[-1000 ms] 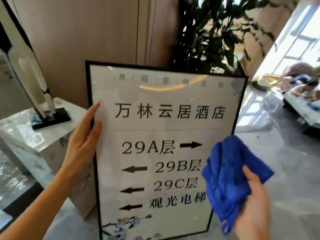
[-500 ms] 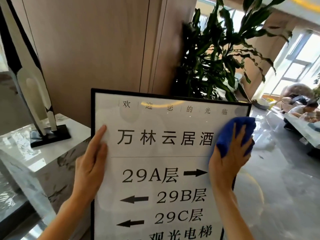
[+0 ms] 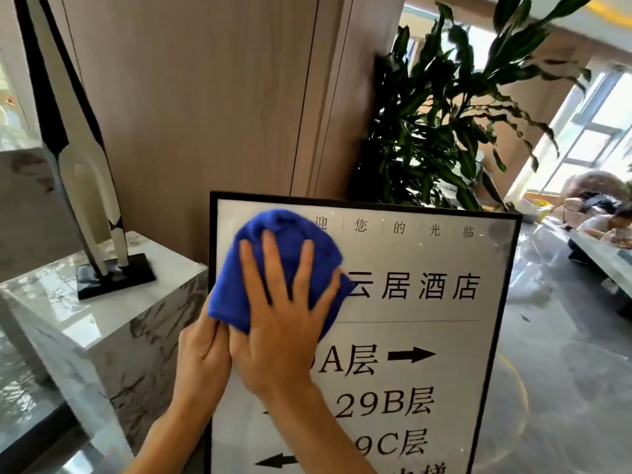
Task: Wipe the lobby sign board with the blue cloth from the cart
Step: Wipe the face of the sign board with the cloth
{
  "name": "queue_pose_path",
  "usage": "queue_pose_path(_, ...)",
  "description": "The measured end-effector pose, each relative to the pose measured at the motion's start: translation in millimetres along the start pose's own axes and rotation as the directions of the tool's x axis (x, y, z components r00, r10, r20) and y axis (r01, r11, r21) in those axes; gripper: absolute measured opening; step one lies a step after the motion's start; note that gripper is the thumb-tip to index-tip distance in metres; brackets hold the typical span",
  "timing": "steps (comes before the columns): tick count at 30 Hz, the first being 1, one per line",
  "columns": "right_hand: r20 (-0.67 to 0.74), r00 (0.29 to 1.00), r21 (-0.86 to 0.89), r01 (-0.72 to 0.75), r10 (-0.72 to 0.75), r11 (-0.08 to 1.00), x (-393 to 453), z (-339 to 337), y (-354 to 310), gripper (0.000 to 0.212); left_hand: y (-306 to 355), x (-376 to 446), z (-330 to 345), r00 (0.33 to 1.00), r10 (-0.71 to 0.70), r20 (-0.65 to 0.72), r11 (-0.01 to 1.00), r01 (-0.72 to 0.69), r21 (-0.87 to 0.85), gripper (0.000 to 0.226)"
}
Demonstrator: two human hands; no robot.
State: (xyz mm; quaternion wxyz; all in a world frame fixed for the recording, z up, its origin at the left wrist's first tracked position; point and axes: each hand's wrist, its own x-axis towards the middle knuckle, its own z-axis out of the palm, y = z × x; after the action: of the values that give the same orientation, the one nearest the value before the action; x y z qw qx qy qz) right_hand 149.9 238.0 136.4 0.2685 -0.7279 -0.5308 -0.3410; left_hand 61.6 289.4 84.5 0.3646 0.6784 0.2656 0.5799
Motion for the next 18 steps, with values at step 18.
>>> queue_pose_path(18, -0.144, 0.92, 0.077, -0.357, 0.365, 0.931, 11.7, -61.0, 245.8, 0.085, 12.0, -6.4, 0.9, 0.996, -0.079, 0.046, 0.997, 0.08, -0.02, 0.04)
